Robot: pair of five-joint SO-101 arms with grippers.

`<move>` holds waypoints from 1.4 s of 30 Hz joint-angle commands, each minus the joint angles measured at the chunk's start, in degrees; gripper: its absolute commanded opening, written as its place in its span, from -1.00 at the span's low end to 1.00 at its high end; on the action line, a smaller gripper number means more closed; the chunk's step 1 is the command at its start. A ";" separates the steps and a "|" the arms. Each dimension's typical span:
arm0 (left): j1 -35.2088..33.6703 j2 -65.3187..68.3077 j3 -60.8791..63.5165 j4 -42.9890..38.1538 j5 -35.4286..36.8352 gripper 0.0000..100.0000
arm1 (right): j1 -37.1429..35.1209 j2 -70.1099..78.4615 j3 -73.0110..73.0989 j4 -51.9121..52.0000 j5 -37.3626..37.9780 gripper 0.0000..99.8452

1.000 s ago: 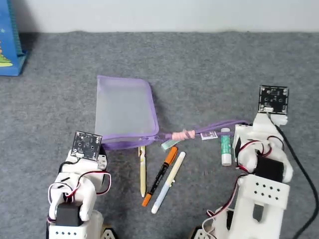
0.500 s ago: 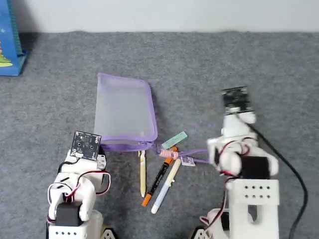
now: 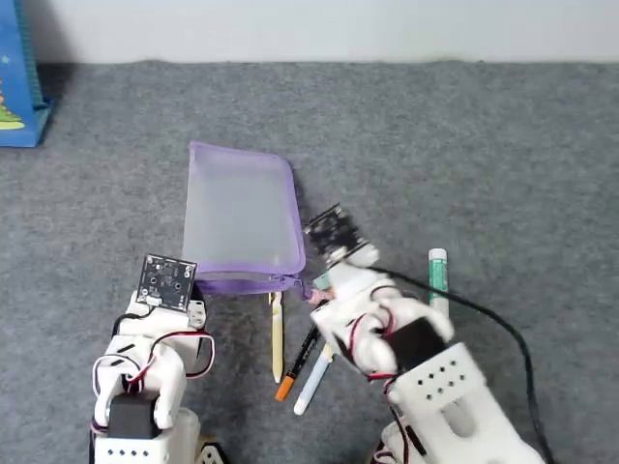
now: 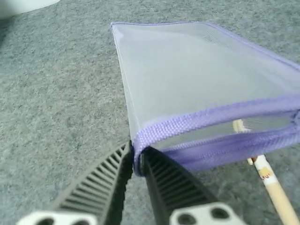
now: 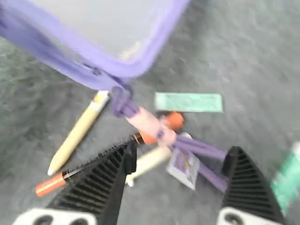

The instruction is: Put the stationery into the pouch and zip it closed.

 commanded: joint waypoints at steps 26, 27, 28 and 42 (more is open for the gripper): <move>-0.09 0.18 -1.27 -1.32 -0.35 -0.97 | -6.20 2.33 10.29 -25.36 -0.44 -0.54; -0.09 0.18 -1.27 -1.32 -0.35 -0.97 | -6.20 3.91 10.29 -26.15 -0.44 -0.54; -0.09 0.18 -1.27 -1.32 -0.35 -0.97 | -6.20 5.67 10.11 -27.03 -0.44 -0.54; 0.00 0.18 -1.27 -1.32 -0.35 -0.97 | -4.35 14.02 4.40 -27.56 -0.53 -0.54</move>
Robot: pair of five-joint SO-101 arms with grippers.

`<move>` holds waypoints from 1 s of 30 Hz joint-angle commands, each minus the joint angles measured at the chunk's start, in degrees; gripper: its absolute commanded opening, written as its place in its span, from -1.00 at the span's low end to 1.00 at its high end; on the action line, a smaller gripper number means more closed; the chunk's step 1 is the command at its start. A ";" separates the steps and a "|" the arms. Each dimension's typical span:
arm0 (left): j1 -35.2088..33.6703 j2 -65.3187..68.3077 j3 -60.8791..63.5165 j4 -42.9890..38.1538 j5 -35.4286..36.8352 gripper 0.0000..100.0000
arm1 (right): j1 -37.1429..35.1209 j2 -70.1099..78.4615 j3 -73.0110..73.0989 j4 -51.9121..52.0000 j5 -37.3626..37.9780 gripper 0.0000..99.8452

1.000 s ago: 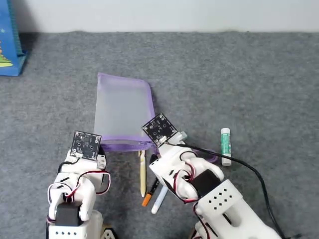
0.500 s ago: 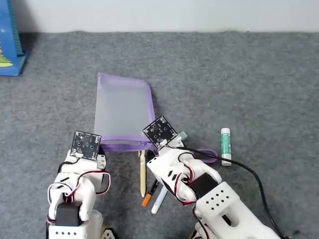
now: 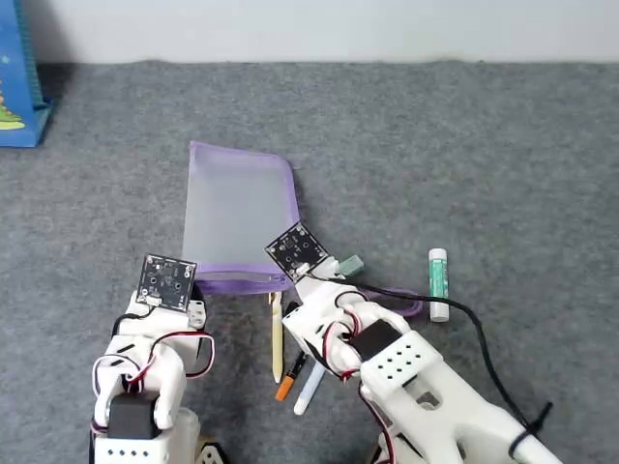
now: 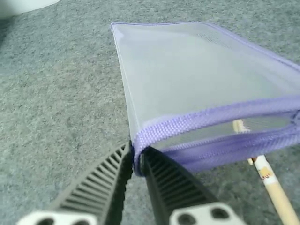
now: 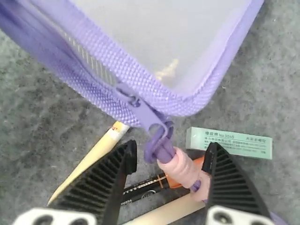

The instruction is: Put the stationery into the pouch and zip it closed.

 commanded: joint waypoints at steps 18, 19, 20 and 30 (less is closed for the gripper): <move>0.00 0.18 -1.27 -1.32 -0.26 -0.97 | 1.19 -2.33 -3.78 -5.58 0.18 -0.97; 0.00 0.18 -1.27 -1.32 -0.26 -0.97 | 1.19 -2.86 -3.78 -5.58 0.26 -0.98; 0.00 0.18 -1.27 -1.32 -0.26 -0.97 | 1.19 -3.82 -3.69 -5.49 0.35 -0.98; 0.09 0.18 -1.27 -1.41 -0.44 -0.97 | 0.92 -24.48 -3.52 6.55 2.55 -0.98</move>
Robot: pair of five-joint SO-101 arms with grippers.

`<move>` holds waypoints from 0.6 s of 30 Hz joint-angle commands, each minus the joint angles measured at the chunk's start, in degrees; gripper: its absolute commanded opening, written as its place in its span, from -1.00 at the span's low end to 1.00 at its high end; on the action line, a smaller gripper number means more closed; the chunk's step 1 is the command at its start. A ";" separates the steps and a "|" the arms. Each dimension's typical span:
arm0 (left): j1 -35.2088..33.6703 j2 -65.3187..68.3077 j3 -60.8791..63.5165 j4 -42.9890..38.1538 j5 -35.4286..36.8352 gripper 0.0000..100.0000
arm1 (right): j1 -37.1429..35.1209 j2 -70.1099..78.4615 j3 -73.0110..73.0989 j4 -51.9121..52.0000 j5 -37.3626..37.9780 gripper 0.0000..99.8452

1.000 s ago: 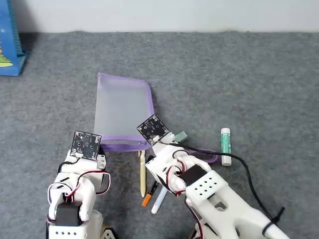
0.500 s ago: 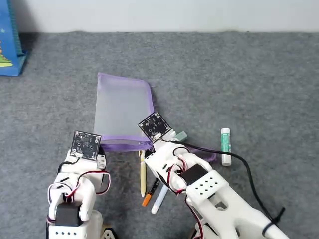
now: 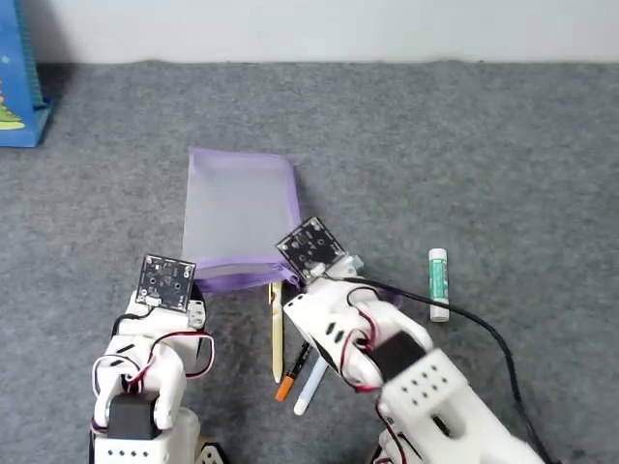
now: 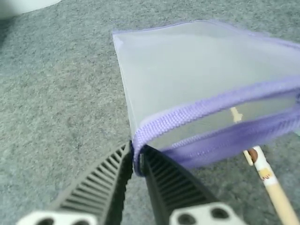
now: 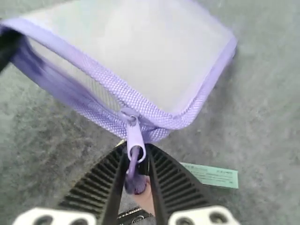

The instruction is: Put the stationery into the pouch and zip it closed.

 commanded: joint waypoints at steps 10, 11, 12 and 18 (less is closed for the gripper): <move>-0.44 0.18 -2.95 -1.41 -0.35 -0.97 | -2.15 -24.48 -2.20 14.46 0.62 -0.98; -0.44 0.18 -2.95 -1.32 -0.35 -0.97 | -2.95 -24.92 -1.49 14.64 0.62 -0.98; -0.44 0.18 -2.95 -1.32 -0.35 -0.97 | -3.30 -25.27 -0.62 14.55 0.70 -0.98; -0.44 0.18 -2.77 -1.23 -0.26 -0.72 | -3.38 -25.98 0.26 14.55 0.70 -0.98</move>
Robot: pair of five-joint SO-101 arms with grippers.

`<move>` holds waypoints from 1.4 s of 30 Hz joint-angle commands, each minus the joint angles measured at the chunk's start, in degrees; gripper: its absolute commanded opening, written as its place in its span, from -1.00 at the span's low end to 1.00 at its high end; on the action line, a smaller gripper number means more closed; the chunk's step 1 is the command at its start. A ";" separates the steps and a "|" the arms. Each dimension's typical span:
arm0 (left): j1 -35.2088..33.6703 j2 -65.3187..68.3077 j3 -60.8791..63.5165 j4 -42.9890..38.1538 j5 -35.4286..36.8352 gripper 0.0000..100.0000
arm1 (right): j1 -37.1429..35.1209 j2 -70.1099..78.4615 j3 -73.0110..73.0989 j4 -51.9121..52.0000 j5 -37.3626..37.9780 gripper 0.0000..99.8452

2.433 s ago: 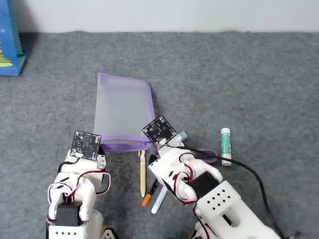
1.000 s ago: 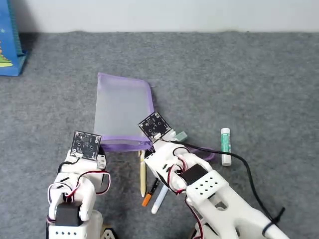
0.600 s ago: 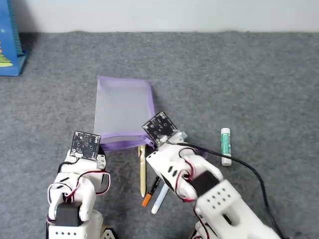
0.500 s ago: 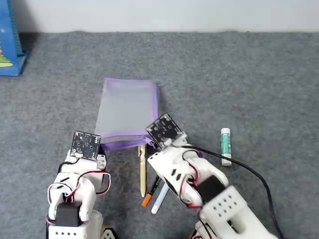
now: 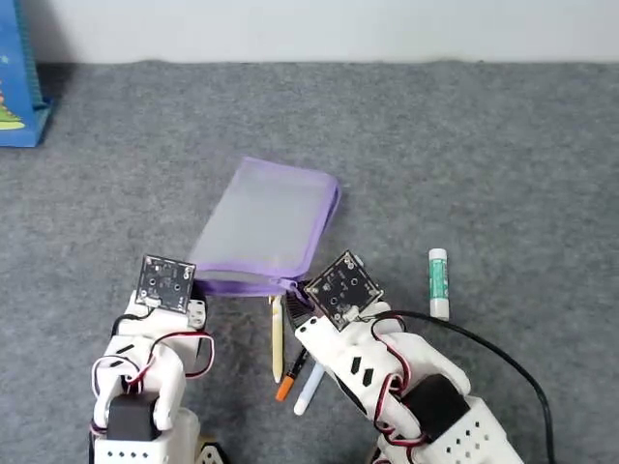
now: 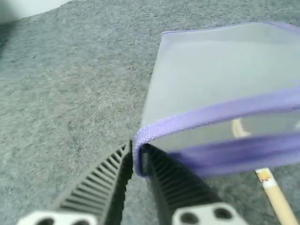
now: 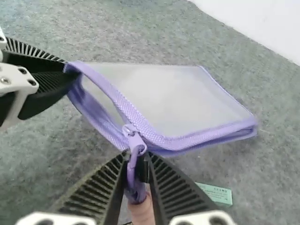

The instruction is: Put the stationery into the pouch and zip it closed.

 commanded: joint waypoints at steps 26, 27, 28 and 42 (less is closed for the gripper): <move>-0.53 0.70 -0.75 -4.13 4.57 -0.73 | -0.57 -14.20 -3.52 8.75 -2.20 -0.98; -0.53 0.70 -0.75 -4.13 4.57 -0.73 | -0.57 -14.20 -3.52 8.75 -2.20 -0.98; -0.35 0.70 -0.75 -4.13 4.66 -0.73 | -0.57 -14.20 -3.52 8.75 -2.11 -0.98; -1.14 0.70 -0.57 -4.92 13.19 -0.39 | -4.00 -14.73 -3.43 9.54 -2.20 -0.98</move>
